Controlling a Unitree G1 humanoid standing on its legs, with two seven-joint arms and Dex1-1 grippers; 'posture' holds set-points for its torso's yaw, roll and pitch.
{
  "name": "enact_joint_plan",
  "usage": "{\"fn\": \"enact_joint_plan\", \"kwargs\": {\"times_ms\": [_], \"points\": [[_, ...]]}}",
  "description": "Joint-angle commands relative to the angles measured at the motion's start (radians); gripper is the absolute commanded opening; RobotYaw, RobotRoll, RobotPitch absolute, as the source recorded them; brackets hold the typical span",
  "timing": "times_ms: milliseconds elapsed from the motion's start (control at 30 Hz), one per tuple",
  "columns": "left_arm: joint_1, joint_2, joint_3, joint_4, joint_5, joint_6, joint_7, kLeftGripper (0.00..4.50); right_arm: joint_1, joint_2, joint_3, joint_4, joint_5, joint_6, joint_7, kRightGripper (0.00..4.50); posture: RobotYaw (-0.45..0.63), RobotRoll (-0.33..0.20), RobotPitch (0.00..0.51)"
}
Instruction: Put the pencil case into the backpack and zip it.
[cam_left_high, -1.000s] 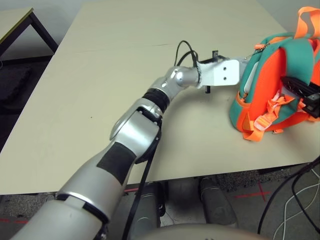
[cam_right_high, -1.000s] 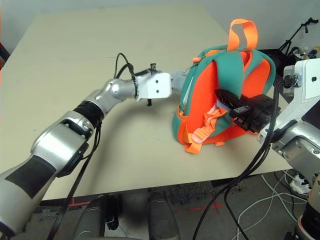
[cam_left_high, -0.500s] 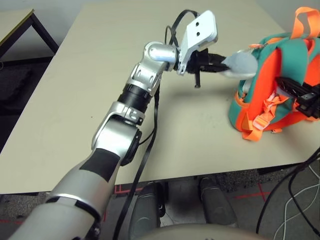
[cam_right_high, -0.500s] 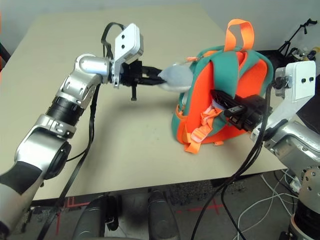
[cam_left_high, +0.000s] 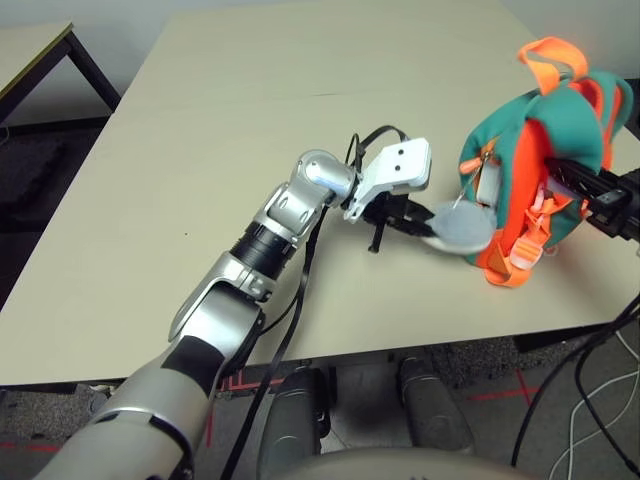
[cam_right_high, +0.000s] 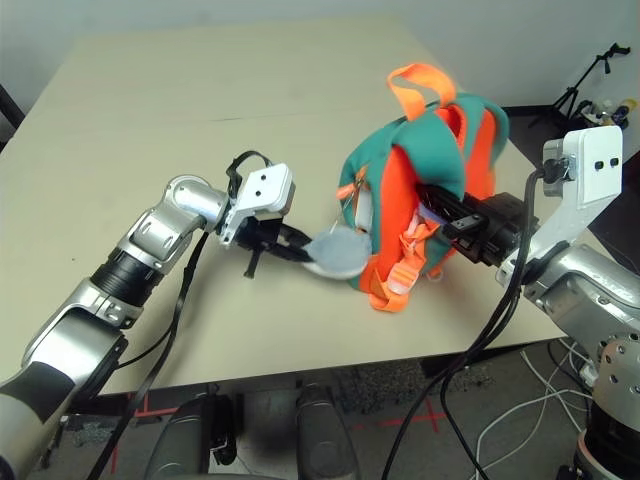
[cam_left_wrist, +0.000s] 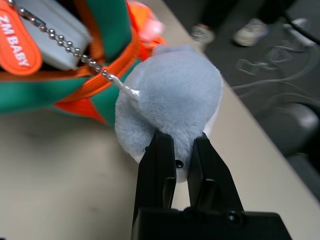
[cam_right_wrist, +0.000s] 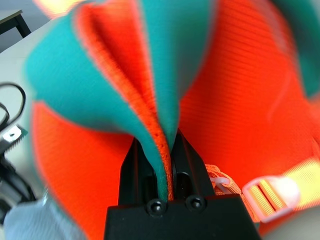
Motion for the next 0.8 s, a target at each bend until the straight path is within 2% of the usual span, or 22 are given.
{"fn": "enact_joint_plan", "kwargs": {"times_ms": [33, 233, 433, 567, 800], "points": [[0.005, -0.008, -0.02, -0.012, -0.031, 0.08, -0.042, 0.25, 0.004, 0.008, 0.005, -0.008, 0.001, -0.005, -0.006, 0.1, -0.23, 0.0, 0.142], [-0.068, -0.034, 0.044, 0.014, -0.095, 0.161, -0.023, 0.25, 0.006, 0.018, 0.012, -0.008, -0.006, -0.009, -0.007, 0.1, -0.23, 0.0, 0.142], [-0.054, -0.057, 0.078, -0.034, -0.169, 0.3, -0.006, 0.25, -0.006, 0.027, 0.035, 0.004, -0.028, -0.019, -0.004, 0.1, -0.22, 0.0, 0.145], [-0.054, -0.049, 0.112, -0.108, -0.254, 0.427, -0.004, 0.25, -0.011, 0.03, 0.043, 0.009, -0.038, -0.021, 0.002, 0.1, -0.21, 0.0, 0.147], [-0.115, -0.018, 0.217, -0.215, -0.437, 0.64, 0.007, 0.25, -0.021, 0.028, 0.055, 0.029, -0.055, -0.025, 0.019, 0.1, -0.19, 0.0, 0.144]]}}
